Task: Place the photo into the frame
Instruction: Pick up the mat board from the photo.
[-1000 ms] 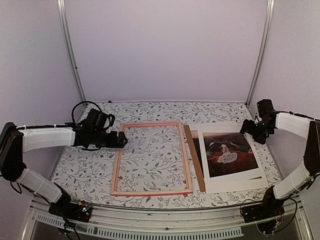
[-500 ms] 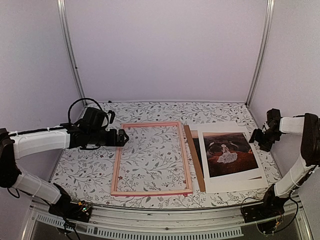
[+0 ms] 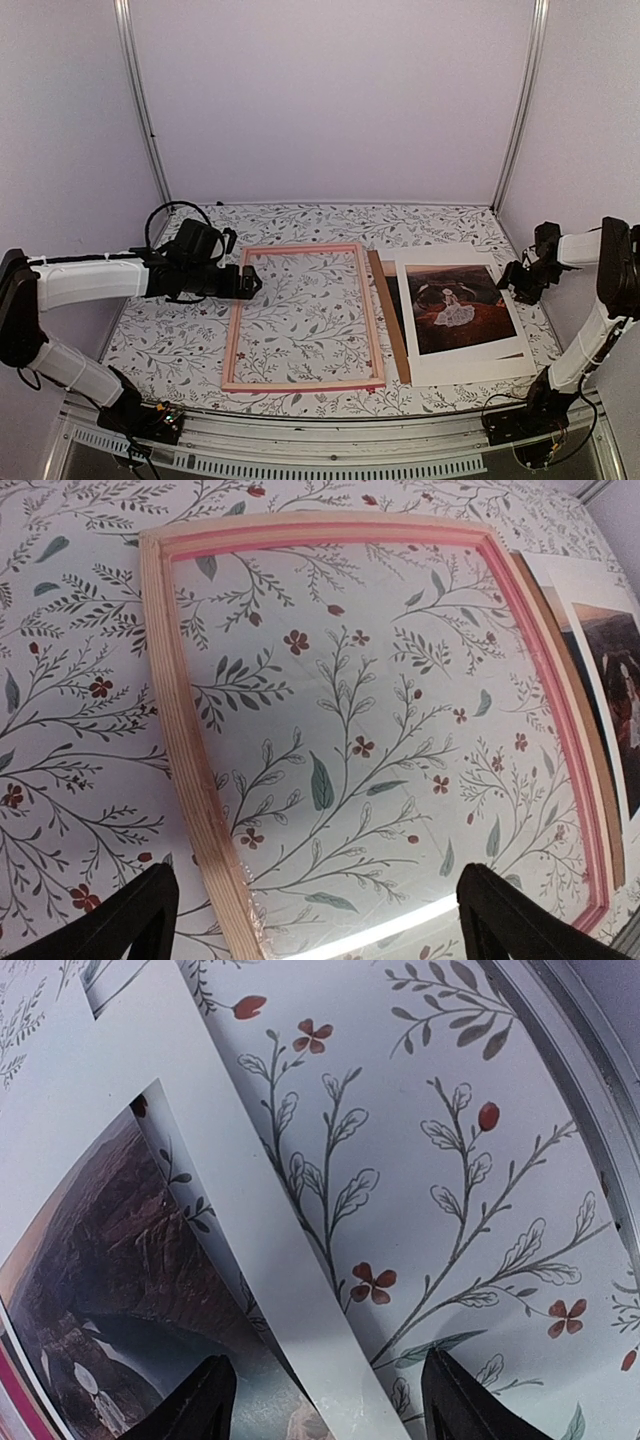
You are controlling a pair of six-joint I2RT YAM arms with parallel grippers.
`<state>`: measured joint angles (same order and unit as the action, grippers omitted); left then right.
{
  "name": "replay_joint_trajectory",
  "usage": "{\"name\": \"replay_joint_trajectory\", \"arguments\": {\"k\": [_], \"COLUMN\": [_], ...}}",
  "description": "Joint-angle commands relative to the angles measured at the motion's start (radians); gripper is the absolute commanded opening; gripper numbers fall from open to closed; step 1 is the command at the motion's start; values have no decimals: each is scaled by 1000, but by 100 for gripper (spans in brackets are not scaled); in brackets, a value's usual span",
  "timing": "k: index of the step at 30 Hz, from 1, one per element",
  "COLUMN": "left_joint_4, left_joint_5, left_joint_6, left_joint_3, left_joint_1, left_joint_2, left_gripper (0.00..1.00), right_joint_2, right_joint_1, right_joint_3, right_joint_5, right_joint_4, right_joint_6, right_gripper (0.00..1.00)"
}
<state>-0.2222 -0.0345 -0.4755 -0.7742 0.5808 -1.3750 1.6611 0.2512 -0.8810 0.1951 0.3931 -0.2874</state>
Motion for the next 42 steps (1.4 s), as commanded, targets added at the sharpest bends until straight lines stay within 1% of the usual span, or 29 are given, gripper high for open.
{"name": "replay_joint_trajectory", "arguments": {"k": [1, 8, 11, 16, 23, 26, 29, 30, 33, 37, 38, 40, 42], "left_joint_4": [12, 11, 11, 12, 10, 10, 10, 10, 10, 10, 10, 11, 12], "left_joint_5": [5, 4, 2, 2, 1, 1, 1, 1, -1, -5, -7, -7, -7], "left_joint_6": [3, 3, 2, 1, -2, -3, -4, -3, -4, -4, -4, -5, -6], "left_joint_3": [-22, -26, -29, -38, -47, -52, -61, -64, -74, -82, -83, -84, -86], "left_joint_1": [17, 23, 25, 29, 36, 40, 48, 51, 60, 68, 68, 71, 74], "left_joint_2": [-16, -26, -32, -44, -60, -65, -71, -71, -77, -87, -90, -98, -105], "left_gripper": [100, 100, 100, 100, 100, 100, 100, 100, 100, 100, 100, 100, 100], "right_joint_2": [39, 23, 10, -8, -18, -20, -18, -22, -40, -77, -87, -95, -94], "right_joint_1": [2, 2, 3, 3, 2, 2, 2, 2, 2, -5, -13, -41, -73], "right_joint_3": [-19, -8, -3, -3, -6, 0, 7, 8, 7, 11, 10, 3, -2], "right_joint_5": [32, 89, 131, 155, 231, 271, 278, 265, 170, 109, 70, 6, -24], "right_joint_4": [-13, -11, -10, -2, 2, 0, 4, 8, 29, 40, 48, 71, 87], "right_joint_6": [21, 25, 29, 34, 45, 48, 48, 48, 43, 32, 27, 24, 24], "right_gripper": [65, 54, 51, 48, 39, 37, 37, 37, 42, 56, 59, 66, 71]}}
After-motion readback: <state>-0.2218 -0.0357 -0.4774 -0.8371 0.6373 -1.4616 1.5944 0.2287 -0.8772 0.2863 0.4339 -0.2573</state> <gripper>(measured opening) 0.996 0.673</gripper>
